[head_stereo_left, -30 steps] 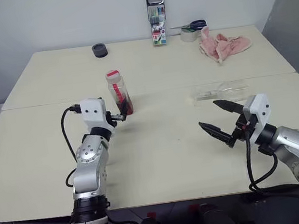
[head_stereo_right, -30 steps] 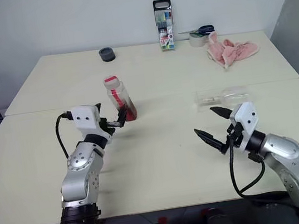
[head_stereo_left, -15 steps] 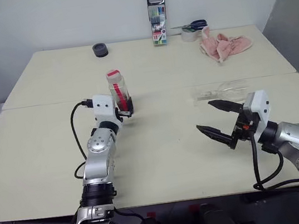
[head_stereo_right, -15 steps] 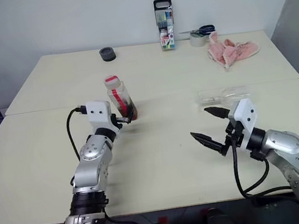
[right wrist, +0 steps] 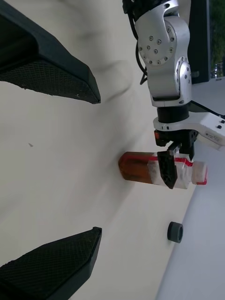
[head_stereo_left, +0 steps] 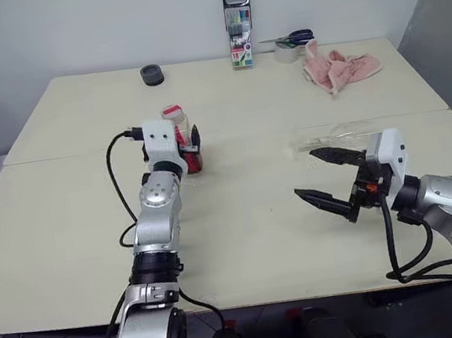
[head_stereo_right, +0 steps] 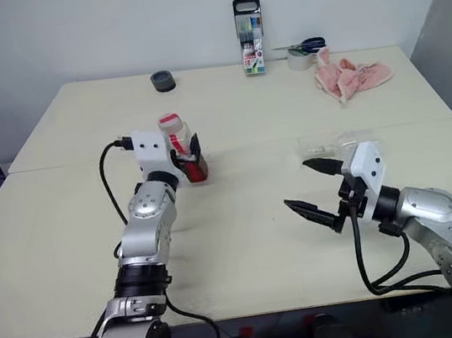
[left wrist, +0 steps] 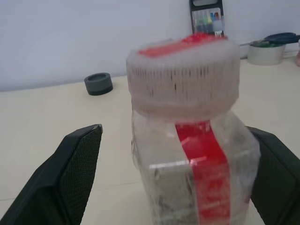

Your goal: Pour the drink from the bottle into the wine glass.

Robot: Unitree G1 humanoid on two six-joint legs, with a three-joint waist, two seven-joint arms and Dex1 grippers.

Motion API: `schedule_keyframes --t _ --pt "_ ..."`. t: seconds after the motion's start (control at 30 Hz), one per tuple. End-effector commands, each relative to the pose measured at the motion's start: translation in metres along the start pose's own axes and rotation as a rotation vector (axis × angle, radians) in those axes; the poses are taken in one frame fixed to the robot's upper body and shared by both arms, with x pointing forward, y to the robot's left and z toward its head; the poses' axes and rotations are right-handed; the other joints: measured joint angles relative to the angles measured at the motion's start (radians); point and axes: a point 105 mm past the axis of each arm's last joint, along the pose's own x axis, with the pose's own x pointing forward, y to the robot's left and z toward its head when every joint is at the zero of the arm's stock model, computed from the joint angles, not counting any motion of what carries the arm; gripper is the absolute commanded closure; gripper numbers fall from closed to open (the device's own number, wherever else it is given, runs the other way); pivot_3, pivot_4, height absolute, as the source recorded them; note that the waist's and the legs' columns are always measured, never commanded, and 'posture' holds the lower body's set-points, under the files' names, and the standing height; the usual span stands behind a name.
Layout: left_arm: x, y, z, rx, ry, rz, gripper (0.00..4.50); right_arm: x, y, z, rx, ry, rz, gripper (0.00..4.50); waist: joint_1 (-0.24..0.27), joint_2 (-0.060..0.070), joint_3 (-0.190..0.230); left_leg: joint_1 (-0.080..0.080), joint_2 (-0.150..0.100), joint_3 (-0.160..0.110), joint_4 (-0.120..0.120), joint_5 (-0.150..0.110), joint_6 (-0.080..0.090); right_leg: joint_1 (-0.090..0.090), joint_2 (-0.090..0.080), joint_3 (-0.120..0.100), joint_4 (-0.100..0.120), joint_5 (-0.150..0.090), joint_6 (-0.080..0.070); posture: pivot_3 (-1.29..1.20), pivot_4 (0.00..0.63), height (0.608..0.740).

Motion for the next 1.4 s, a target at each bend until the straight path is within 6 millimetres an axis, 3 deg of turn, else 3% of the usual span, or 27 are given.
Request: schedule_keyframes --t 0.03,0.43,0.53,0.73,0.8,1.17,1.4 --pt "0.006 -0.003 0.013 0.011 -0.022 0.008 0.02 -0.003 0.000 0.010 -0.031 -0.015 0.016 0.00 0.000 0.000 0.000 0.000 0.000 0.000 0.000 0.000 0.000 0.000 0.000 0.000 0.000 0.000 0.000 0.00 0.150 0.740" --pt "0.011 -0.008 0.014 0.011 -0.011 -0.008 0.02 -0.001 -0.001 0.015 -0.037 -0.020 0.018 0.00 0.000 0.000 0.000 -0.001 0.000 0.000 0.001 0.000 0.000 0.000 0.000 0.000 0.000 0.000 0.000 0.00 0.150 0.740" --pt "0.013 -0.008 0.014 0.011 -0.006 -0.016 0.67 0.000 -0.001 0.016 -0.036 -0.020 0.020 0.00 0.000 0.000 0.000 -0.001 0.000 0.000 0.001 0.000 0.000 0.000 0.000 0.000 0.000 0.000 0.001 0.00 0.150 0.740" --pt "0.013 -0.009 0.012 0.007 0.001 -0.031 2.47 0.000 -0.002 0.016 -0.036 -0.018 0.022 0.00 -0.001 0.000 0.000 -0.001 0.000 0.000 0.001 0.001 -0.001 0.000 0.000 0.000 0.000 0.000 0.001 0.00 0.150 0.740" --pt "0.012 -0.009 0.010 0.007 0.004 -0.033 2.73 0.001 -0.002 0.017 -0.037 -0.019 0.023 0.00 -0.001 0.000 0.000 -0.001 0.000 0.000 0.001 0.001 -0.001 0.000 0.000 0.000 0.000 0.000 0.001 0.00 0.150 0.740" --pt "-0.013 -0.004 0.004 0.018 -0.022 -0.139 2.74 0.006 0.001 0.024 -0.054 -0.050 0.017 0.00 -0.003 0.000 0.000 -0.001 0.000 0.000 0.001 0.001 -0.002 0.000 0.000 0.001 0.000 0.000 0.001 0.00 0.150 0.740" --pt "-0.025 -0.042 0.016 -0.051 -0.053 -0.488 2.76 0.012 0.006 0.030 -0.029 -0.063 0.025 0.00 0.002 0.000 0.000 -0.002 0.000 0.000 0.002 0.001 -0.002 0.000 0.000 0.000 0.000 0.001 0.001 0.00 0.150 0.740"
